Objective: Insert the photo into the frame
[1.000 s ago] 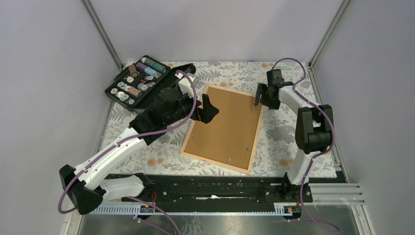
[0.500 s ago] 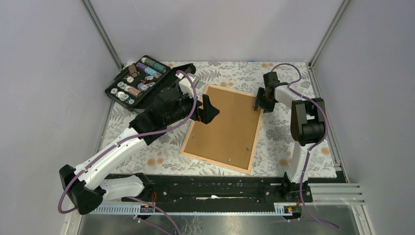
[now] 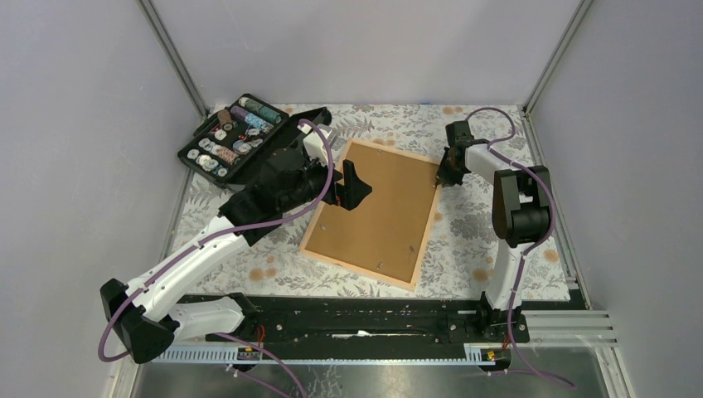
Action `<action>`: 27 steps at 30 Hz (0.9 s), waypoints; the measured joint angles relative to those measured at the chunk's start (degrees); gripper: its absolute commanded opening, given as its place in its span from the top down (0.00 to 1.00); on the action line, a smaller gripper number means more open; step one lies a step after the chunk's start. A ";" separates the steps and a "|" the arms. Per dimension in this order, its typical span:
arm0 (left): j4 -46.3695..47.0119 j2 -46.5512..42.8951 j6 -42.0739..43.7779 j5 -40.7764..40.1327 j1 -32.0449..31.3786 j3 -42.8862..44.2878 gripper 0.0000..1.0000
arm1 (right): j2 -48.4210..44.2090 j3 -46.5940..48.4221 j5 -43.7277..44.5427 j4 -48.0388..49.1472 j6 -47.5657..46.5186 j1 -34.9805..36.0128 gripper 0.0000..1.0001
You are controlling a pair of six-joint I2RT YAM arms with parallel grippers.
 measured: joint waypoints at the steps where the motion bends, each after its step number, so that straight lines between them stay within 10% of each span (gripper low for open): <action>1: 0.00 0.00 0.00 0.04 0.00 0.00 0.01 | -0.15 -0.39 0.02 0.55 1.03 0.02 1.00; 4: 0.00 0.00 -0.04 0.20 0.00 0.00 0.01 | -0.31 -0.74 -0.17 1.33 3.28 0.09 0.98; 8: -0.02 0.00 -0.17 0.24 0.00 0.00 0.01 | -0.31 -0.35 -0.94 0.96 3.32 0.15 0.49; 11: 0.00 0.00 -0.20 0.24 0.00 0.00 0.01 | -0.90 -0.22 -2.58 -0.39 1.09 0.13 0.32; 27: 0.00 0.00 -0.57 0.20 0.00 0.00 0.01 | -24.68 -23.21 -7.32 -6.14 -0.52 11.28 0.27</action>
